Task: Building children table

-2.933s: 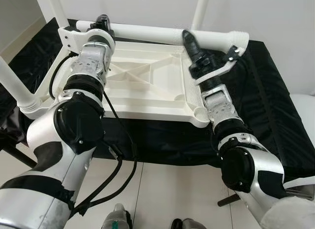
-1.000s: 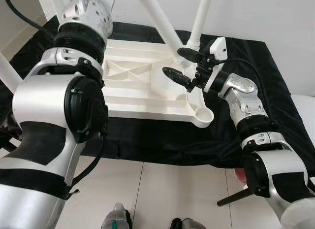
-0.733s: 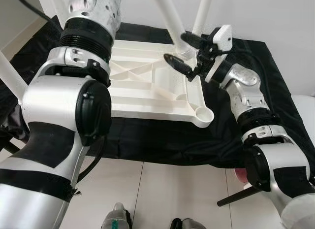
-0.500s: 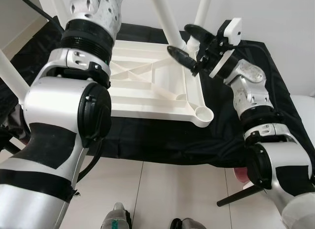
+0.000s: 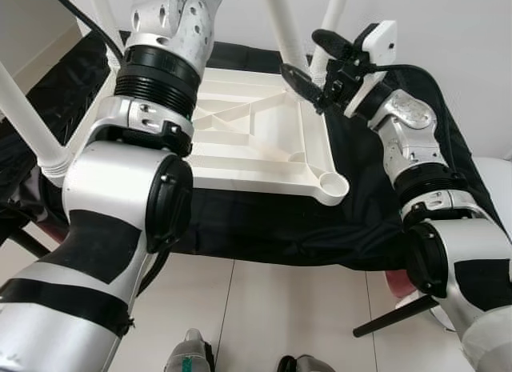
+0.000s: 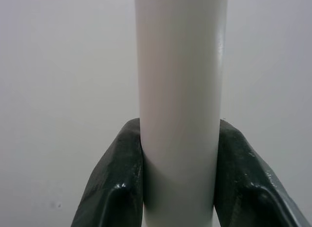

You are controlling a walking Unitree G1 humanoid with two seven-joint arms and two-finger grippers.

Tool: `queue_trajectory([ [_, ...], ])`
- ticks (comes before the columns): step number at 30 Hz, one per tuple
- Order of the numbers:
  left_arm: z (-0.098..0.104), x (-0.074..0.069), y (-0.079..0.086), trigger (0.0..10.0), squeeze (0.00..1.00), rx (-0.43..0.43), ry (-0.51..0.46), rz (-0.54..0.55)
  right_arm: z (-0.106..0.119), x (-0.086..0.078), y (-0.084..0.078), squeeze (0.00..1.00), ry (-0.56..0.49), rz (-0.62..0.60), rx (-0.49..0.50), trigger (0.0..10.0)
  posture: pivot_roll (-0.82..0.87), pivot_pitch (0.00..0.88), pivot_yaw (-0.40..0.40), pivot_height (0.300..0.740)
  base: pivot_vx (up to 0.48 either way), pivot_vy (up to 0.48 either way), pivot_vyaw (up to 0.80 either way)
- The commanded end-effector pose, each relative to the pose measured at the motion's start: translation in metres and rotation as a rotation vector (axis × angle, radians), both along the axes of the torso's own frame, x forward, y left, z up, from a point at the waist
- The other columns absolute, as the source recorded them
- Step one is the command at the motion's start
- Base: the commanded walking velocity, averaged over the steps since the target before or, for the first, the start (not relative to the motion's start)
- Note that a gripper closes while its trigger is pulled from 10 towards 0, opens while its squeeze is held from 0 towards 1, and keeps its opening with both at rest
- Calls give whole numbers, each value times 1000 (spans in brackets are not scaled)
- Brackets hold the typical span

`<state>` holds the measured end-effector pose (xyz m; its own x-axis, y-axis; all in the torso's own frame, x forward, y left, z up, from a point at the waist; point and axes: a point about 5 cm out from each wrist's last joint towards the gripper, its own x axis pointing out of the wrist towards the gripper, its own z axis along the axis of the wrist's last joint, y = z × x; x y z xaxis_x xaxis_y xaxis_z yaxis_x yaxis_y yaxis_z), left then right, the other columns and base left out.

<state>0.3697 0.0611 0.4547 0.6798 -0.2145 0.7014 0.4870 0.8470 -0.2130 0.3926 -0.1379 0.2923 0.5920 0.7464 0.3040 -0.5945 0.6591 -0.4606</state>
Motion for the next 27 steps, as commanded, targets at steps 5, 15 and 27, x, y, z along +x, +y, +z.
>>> queue_trajectory([
  [5, 3, -14, -22, 10000, 0, 164, -117, -196, 3, 2, 2, 0, -32, -42, -62, 10000, 77, 41, -34, 740, 0, 0, 0],
  [15, -2, -22, -32, 10000, 0, 230, -106, -223, 4, 4, -5, 0, -76, -136, -68, 10000, 77, 46, -32, 740, 0, 0, 0],
  [27, -10, -20, -26, 10000, 0, 239, -67, -199, -5, 10, -19, 0, -28, -259, -49, 10000, 79, 45, -36, 740, 0, 0, 0],
])
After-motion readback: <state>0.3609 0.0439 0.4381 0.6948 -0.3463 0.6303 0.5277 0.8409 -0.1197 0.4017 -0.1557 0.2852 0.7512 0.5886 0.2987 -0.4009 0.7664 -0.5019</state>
